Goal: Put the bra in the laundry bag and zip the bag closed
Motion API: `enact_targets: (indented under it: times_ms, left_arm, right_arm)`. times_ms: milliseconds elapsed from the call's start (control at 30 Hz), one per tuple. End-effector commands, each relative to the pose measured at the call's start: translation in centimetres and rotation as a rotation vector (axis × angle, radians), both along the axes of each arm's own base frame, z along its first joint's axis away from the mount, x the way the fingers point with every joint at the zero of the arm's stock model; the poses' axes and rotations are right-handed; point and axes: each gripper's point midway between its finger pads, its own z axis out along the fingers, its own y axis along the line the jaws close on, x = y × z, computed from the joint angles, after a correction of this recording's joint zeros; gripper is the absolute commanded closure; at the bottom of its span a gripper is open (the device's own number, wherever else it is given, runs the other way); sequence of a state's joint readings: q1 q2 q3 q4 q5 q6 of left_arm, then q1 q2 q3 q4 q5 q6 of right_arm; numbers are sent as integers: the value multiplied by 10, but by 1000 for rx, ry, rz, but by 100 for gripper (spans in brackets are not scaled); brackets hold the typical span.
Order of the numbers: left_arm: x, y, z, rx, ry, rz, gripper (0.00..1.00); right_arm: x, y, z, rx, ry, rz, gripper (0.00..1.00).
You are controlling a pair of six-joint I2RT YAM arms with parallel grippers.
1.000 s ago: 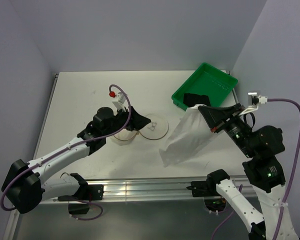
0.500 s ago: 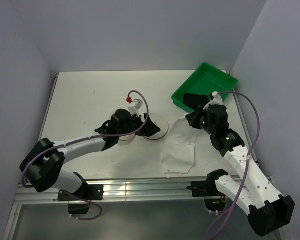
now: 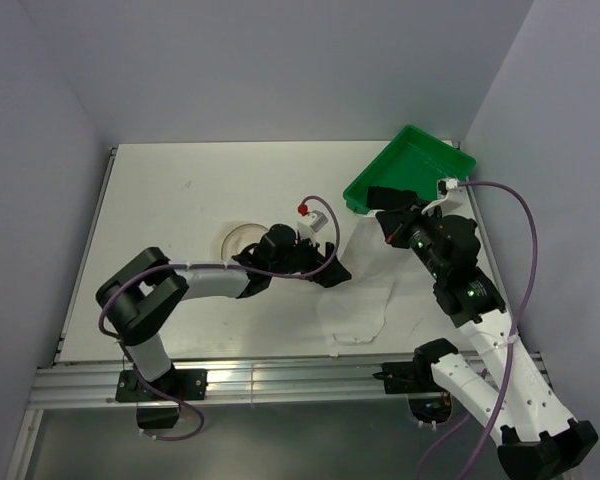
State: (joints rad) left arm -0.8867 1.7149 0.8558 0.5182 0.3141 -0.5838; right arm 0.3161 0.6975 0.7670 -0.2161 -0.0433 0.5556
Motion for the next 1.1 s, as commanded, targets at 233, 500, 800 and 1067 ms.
enact_targets:
  times_ms: [233, 500, 800, 1067]
  left_arm:
    - [-1, -40, 15, -118, -52, -113, 29]
    - [1, -38, 17, -119, -11, -79, 24]
    - [12, 17, 10, 30, -57, 148, 1]
    - [23, 27, -1, 140, -76, 211, 1]
  right_arm:
    - [-21, -2, 70, 58, -187, 32, 100]
    - [-23, -16, 21, 0, -28, -39, 100]
    - [-3, -25, -72, -63, 205, -142, 100]
    - [9, -33, -87, -142, 245, -184, 9]
